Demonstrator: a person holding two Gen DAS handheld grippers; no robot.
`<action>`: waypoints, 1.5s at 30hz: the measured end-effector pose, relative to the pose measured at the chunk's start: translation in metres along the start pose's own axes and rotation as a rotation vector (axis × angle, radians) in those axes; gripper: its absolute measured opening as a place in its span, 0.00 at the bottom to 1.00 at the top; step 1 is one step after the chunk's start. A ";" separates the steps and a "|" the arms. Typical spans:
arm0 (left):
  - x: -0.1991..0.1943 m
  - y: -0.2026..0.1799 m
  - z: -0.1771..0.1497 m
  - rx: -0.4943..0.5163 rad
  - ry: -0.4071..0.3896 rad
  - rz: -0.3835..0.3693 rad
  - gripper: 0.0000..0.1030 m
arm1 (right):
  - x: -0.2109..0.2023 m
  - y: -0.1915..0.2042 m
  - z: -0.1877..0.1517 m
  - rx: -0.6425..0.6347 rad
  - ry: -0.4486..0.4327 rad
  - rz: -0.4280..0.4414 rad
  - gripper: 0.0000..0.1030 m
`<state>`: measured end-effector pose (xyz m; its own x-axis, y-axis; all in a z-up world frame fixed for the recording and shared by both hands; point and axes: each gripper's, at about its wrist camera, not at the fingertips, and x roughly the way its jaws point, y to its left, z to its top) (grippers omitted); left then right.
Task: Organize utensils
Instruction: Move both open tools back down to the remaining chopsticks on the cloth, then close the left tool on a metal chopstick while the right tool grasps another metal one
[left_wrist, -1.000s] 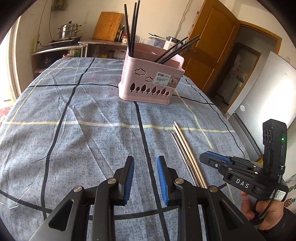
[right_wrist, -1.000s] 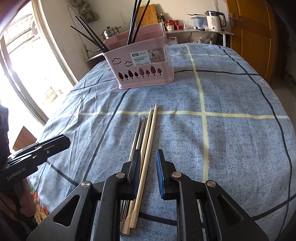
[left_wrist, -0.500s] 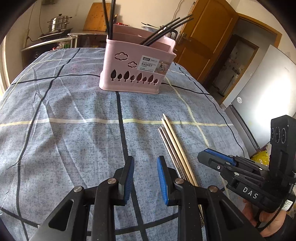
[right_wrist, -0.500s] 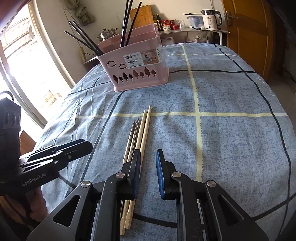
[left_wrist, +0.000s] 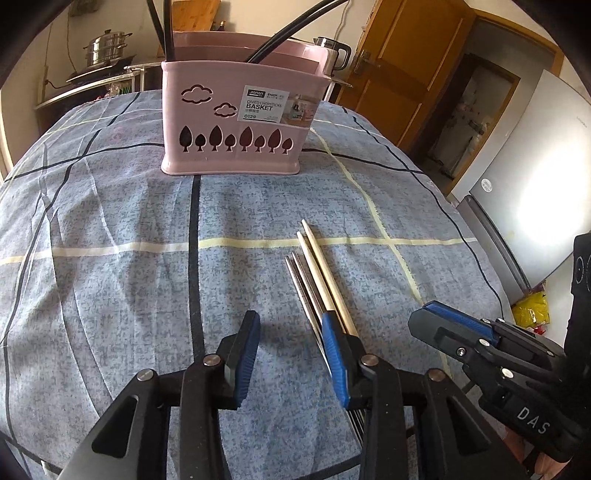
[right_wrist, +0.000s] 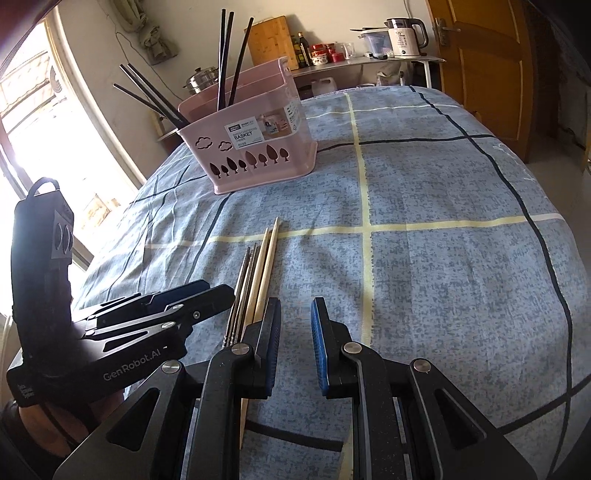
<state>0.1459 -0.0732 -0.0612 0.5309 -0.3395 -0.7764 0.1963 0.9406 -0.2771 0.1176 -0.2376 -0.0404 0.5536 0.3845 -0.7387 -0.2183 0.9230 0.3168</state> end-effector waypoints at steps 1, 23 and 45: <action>0.000 -0.001 -0.001 0.006 -0.003 0.007 0.37 | 0.000 -0.001 0.000 0.003 -0.002 0.001 0.17; 0.006 -0.029 -0.012 0.135 -0.022 0.221 0.37 | -0.015 -0.013 -0.002 0.029 -0.034 0.015 0.17; -0.035 0.079 -0.012 -0.057 -0.017 0.228 0.06 | 0.031 0.048 0.007 -0.145 0.062 0.070 0.17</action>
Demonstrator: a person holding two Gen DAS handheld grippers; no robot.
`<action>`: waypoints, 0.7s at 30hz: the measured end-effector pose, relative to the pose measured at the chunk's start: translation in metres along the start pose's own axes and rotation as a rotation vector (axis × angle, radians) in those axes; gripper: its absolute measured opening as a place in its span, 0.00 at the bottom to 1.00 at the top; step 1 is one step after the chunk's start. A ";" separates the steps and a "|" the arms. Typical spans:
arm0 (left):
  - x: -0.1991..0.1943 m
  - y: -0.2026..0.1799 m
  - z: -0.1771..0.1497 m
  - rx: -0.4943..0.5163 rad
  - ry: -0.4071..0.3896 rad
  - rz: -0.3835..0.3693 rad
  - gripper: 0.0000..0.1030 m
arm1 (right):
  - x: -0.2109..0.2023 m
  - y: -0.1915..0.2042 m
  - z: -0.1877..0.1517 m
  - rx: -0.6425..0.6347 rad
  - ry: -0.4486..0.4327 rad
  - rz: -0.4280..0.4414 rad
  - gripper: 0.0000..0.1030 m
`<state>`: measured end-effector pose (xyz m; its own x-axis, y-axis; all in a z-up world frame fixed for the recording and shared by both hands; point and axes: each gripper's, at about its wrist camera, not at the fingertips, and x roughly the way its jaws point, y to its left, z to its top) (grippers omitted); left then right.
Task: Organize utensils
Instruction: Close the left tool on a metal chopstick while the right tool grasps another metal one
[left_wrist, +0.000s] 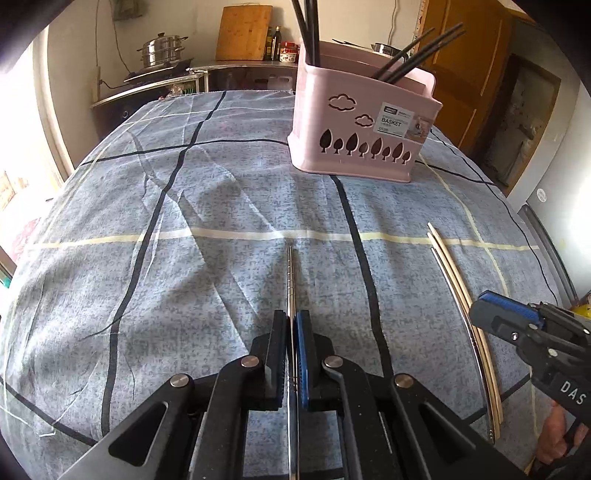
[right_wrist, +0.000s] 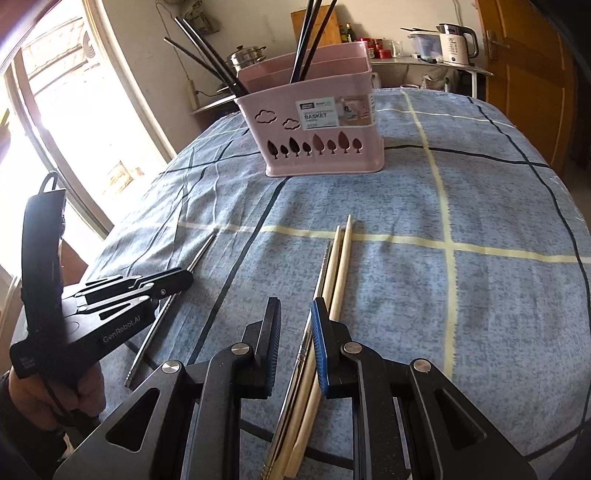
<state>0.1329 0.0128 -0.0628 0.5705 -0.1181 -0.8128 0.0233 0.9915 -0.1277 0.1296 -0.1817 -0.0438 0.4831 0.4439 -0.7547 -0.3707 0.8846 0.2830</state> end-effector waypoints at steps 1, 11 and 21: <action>-0.001 0.002 0.000 -0.001 -0.001 -0.003 0.06 | 0.004 0.001 0.001 -0.002 0.009 -0.004 0.17; -0.001 0.009 0.001 -0.021 -0.005 -0.042 0.06 | 0.024 0.004 0.004 -0.004 0.052 -0.046 0.17; 0.010 0.004 0.021 0.053 0.060 -0.075 0.08 | 0.038 0.009 0.022 0.002 0.087 -0.095 0.17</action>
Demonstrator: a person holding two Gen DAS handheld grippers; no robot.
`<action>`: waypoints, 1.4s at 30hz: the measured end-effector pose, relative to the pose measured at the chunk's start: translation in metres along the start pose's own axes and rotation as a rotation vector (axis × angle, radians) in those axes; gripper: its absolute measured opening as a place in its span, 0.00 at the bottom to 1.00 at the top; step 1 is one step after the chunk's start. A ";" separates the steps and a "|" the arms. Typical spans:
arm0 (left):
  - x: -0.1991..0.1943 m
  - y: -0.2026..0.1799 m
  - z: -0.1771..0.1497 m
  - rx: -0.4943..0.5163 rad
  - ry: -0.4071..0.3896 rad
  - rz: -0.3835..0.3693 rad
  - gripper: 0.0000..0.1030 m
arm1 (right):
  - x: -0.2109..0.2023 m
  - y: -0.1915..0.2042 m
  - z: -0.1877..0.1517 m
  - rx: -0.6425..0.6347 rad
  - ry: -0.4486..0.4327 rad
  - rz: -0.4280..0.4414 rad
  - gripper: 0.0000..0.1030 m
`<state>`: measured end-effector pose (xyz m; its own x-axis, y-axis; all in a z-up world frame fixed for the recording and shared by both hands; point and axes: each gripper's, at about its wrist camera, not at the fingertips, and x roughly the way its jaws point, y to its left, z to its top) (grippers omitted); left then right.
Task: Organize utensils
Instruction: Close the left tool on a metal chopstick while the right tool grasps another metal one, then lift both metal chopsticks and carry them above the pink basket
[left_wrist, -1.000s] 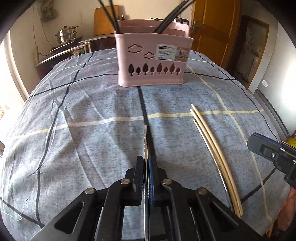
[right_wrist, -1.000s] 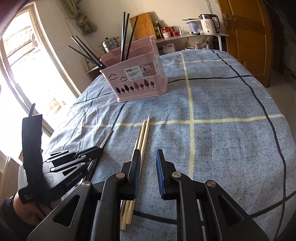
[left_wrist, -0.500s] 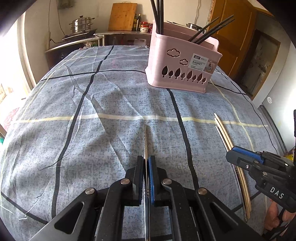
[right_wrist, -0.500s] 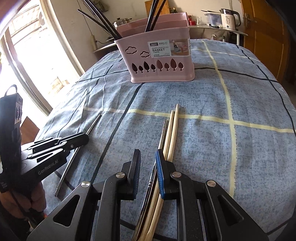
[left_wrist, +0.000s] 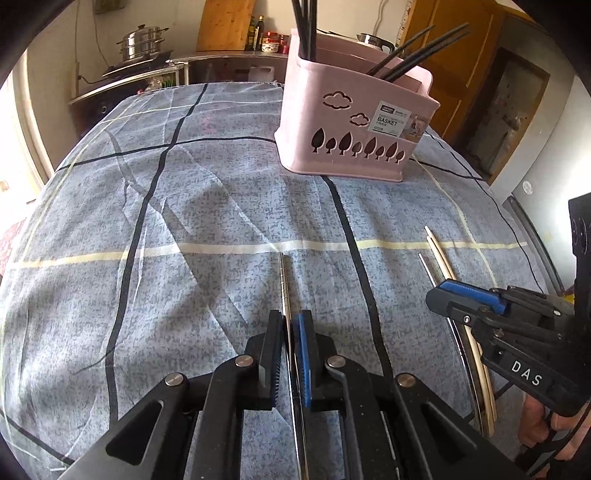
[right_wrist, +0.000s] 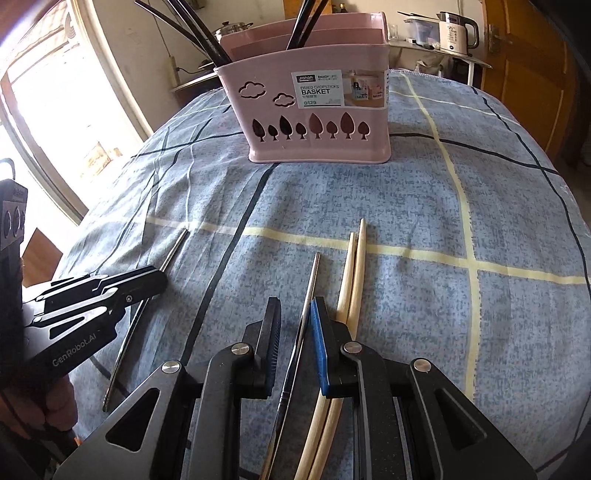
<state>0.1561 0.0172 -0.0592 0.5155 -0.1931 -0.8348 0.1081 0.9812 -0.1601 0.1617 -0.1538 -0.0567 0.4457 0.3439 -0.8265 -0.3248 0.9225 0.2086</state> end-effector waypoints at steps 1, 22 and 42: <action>0.002 -0.002 0.002 0.018 0.007 0.002 0.08 | 0.001 0.000 0.002 0.005 0.004 -0.003 0.17; 0.021 -0.020 0.034 0.129 0.078 0.055 0.04 | 0.011 -0.004 0.022 0.025 0.045 0.001 0.04; -0.083 -0.012 0.090 0.056 -0.196 -0.058 0.04 | -0.079 -0.003 0.069 0.035 -0.218 0.070 0.04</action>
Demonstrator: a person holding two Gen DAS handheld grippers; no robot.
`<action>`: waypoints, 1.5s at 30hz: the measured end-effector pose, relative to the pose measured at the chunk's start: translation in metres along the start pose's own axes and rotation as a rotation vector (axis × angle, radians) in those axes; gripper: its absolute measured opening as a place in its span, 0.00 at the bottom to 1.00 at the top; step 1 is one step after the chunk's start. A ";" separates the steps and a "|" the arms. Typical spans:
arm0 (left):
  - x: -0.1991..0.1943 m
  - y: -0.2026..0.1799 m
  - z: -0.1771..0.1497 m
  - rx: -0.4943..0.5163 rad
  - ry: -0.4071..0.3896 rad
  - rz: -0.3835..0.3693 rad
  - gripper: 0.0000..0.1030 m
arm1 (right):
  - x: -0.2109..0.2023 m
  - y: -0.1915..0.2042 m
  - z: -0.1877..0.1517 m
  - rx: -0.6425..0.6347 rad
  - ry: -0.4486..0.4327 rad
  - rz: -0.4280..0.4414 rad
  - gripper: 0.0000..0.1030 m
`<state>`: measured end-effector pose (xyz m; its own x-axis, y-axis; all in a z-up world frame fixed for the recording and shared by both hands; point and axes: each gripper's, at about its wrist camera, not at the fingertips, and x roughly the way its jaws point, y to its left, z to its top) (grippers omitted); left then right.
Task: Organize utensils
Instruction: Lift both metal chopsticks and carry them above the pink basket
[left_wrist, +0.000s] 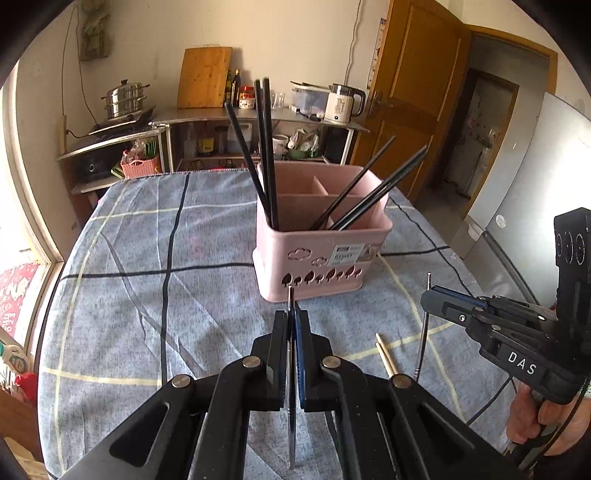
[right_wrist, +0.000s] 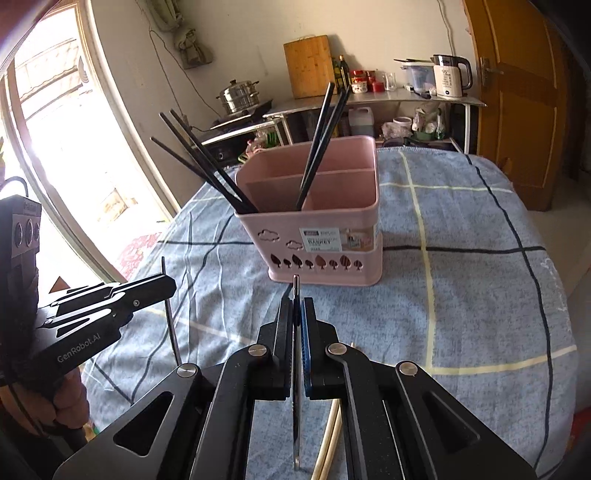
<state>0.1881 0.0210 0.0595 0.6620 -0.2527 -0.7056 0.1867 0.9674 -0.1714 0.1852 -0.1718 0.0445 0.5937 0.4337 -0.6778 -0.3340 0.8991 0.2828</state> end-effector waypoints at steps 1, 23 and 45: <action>-0.004 0.000 0.004 0.000 -0.013 -0.002 0.04 | -0.004 0.001 0.003 -0.002 -0.015 0.001 0.04; -0.038 -0.009 -0.007 0.005 -0.050 -0.020 0.04 | -0.041 0.006 -0.004 -0.037 -0.087 0.008 0.04; -0.046 -0.009 0.050 -0.047 -0.107 -0.067 0.04 | -0.058 0.006 0.040 -0.044 -0.193 0.023 0.04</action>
<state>0.1920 0.0234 0.1280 0.7235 -0.3151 -0.6142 0.2006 0.9473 -0.2497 0.1775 -0.1889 0.1126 0.7136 0.4610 -0.5275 -0.3781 0.8873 0.2640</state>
